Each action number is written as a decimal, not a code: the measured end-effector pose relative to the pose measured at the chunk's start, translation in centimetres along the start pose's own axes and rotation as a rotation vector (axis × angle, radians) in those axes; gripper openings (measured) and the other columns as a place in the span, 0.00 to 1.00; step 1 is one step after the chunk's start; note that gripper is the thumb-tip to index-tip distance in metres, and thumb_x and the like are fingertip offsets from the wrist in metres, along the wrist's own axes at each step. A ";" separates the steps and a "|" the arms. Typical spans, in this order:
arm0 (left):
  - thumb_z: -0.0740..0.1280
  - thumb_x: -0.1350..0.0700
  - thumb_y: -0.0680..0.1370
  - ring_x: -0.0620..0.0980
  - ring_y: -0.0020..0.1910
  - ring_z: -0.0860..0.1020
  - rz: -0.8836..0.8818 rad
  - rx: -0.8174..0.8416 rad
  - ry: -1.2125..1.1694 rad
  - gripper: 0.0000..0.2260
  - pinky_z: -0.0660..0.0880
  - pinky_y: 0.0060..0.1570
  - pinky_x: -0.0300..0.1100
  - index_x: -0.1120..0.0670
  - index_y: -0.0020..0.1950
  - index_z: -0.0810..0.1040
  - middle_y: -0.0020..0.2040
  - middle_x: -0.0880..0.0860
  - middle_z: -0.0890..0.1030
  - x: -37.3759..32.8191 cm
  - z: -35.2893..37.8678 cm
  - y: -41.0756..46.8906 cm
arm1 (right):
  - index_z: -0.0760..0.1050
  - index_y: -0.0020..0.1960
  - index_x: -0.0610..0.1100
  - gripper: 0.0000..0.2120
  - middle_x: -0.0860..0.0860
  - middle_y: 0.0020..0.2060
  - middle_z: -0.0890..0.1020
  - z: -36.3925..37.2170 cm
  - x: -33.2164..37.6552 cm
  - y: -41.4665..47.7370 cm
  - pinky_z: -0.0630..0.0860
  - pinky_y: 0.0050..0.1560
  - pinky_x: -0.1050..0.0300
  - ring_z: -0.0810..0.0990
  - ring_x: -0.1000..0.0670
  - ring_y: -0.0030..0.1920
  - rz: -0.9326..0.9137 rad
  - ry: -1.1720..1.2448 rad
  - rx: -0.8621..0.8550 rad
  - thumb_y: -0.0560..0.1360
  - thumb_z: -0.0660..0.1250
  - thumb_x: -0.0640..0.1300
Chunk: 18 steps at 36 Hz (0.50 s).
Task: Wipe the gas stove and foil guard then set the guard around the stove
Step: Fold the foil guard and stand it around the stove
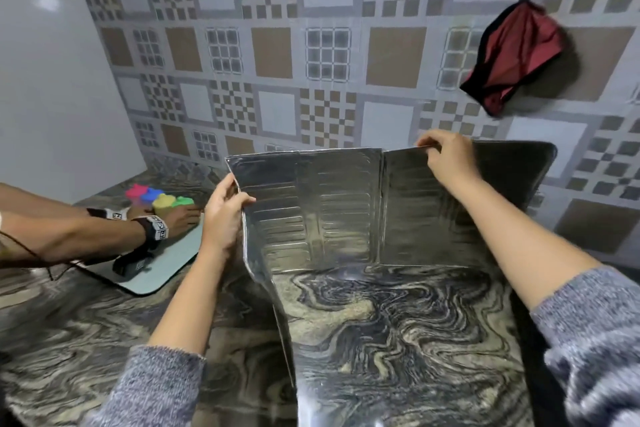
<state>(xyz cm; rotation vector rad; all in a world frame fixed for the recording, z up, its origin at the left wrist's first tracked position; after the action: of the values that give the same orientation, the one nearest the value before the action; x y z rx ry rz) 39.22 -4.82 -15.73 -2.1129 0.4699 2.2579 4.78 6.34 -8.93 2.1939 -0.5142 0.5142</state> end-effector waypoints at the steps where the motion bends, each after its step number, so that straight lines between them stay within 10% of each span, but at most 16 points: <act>1: 0.62 0.67 0.71 0.55 0.65 0.72 -0.011 -0.003 -0.006 0.23 0.70 0.64 0.46 0.61 0.67 0.71 0.66 0.57 0.75 -0.1 0.8 -0.2 | 0.81 0.47 0.43 0.13 0.45 0.49 0.84 -0.5 -0.7 0.2 0.73 0.55 0.55 0.79 0.43 0.53 0.026 0.001 -0.017 0.74 0.60 0.31; 6: 0.57 0.73 0.74 0.34 0.43 0.76 0.034 0.016 -0.038 0.19 0.71 0.40 0.22 0.54 0.58 0.71 0.47 0.43 0.77 -0.9 5.6 -1.1 | 0.81 0.46 0.43 0.12 0.45 0.49 0.83 -2.9 -4.1 0.7 0.71 0.49 0.58 0.79 0.43 0.53 0.098 0.002 -0.039 0.75 0.61 0.32; 18: 0.56 0.73 0.74 0.33 0.40 0.77 0.016 0.210 -0.080 0.21 0.71 0.36 0.22 0.62 0.66 0.70 0.52 0.46 0.76 -1.1 16.7 -2.1 | 0.81 0.45 0.38 0.09 0.42 0.45 0.83 -9.7 -14.9 0.0 0.72 0.48 0.57 0.79 0.41 0.50 0.232 -0.053 -0.115 0.73 0.63 0.31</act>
<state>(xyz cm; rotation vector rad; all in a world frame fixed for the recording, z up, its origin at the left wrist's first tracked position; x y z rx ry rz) 23.50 1.18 -14.37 -1.9184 0.6890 2.1824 -9.51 16.73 -10.90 2.0540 -0.8139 0.5354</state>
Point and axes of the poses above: each hand's wrist, its own y-axis towards the middle knuckle, its own z-axis out of the palm, x = y × z, the point moved 6 cm from there along y, towards the middle knuckle
